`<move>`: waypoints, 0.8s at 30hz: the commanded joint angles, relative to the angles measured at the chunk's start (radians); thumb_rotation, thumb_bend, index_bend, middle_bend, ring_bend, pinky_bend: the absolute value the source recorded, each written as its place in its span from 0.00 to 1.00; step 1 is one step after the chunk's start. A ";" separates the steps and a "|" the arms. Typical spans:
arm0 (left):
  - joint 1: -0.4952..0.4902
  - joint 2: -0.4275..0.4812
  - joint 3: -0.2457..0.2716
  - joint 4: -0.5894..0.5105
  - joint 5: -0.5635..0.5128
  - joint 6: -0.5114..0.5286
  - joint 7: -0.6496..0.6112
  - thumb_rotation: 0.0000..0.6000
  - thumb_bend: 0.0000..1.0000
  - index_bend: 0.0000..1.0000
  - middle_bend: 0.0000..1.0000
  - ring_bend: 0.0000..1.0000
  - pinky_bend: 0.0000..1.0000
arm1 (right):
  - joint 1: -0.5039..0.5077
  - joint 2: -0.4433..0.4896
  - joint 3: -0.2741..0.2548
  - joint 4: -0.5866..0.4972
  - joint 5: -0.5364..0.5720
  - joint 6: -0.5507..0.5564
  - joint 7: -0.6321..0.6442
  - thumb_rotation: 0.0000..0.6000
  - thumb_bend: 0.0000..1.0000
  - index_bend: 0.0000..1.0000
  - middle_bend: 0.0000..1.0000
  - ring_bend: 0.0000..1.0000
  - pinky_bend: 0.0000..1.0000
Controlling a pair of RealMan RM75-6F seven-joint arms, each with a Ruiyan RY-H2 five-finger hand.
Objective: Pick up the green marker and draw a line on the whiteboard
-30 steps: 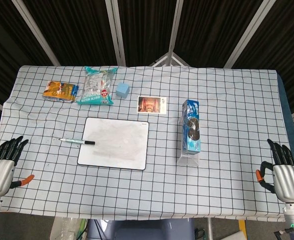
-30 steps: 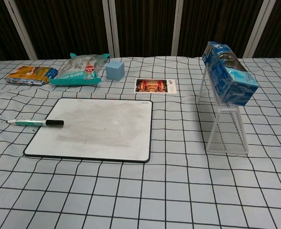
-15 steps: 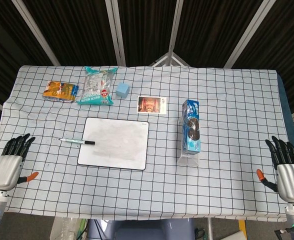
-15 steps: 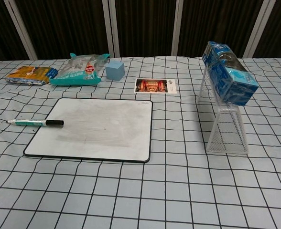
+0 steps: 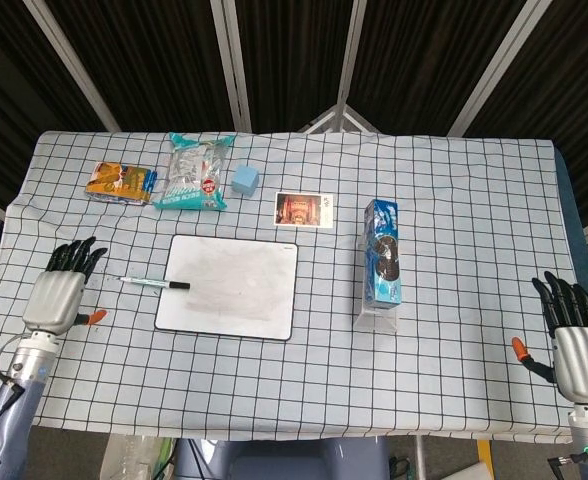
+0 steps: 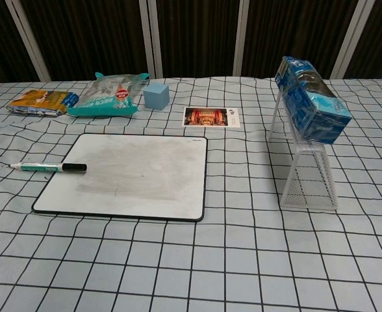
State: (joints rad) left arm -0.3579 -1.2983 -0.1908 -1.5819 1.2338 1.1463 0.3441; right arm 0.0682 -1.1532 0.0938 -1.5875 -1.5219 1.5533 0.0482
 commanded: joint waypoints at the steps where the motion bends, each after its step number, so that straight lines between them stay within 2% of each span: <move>1: -0.086 -0.065 -0.046 0.070 -0.084 -0.096 0.062 1.00 0.27 0.34 0.02 0.00 0.00 | 0.002 0.002 0.002 -0.002 0.005 -0.006 0.006 1.00 0.30 0.00 0.00 0.00 0.00; 5: -0.162 -0.140 -0.063 0.142 -0.157 -0.175 0.115 1.00 0.34 0.41 0.04 0.00 0.00 | 0.004 0.005 0.002 -0.002 0.007 -0.011 0.013 1.00 0.30 0.00 0.00 0.00 0.00; 10: -0.223 -0.224 -0.055 0.216 -0.212 -0.222 0.167 1.00 0.39 0.49 0.05 0.00 0.00 | 0.003 0.007 0.004 -0.001 0.012 -0.014 0.021 1.00 0.30 0.00 0.00 0.00 0.00; 20: -0.261 -0.293 -0.027 0.275 -0.253 -0.233 0.196 1.00 0.40 0.50 0.05 0.00 0.00 | -0.001 0.012 0.008 0.000 0.016 -0.006 0.042 1.00 0.30 0.00 0.00 0.00 0.00; 24: -0.266 -0.294 -0.023 0.285 -0.259 -0.230 0.195 1.00 0.41 0.45 0.05 0.00 0.00 | -0.003 0.014 0.007 -0.002 0.018 -0.008 0.046 1.00 0.30 0.00 0.00 0.00 0.00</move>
State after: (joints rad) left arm -0.6232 -1.5922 -0.2146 -1.2984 0.9759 0.9164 0.5395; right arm 0.0655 -1.1390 0.1010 -1.5896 -1.5042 1.5458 0.0936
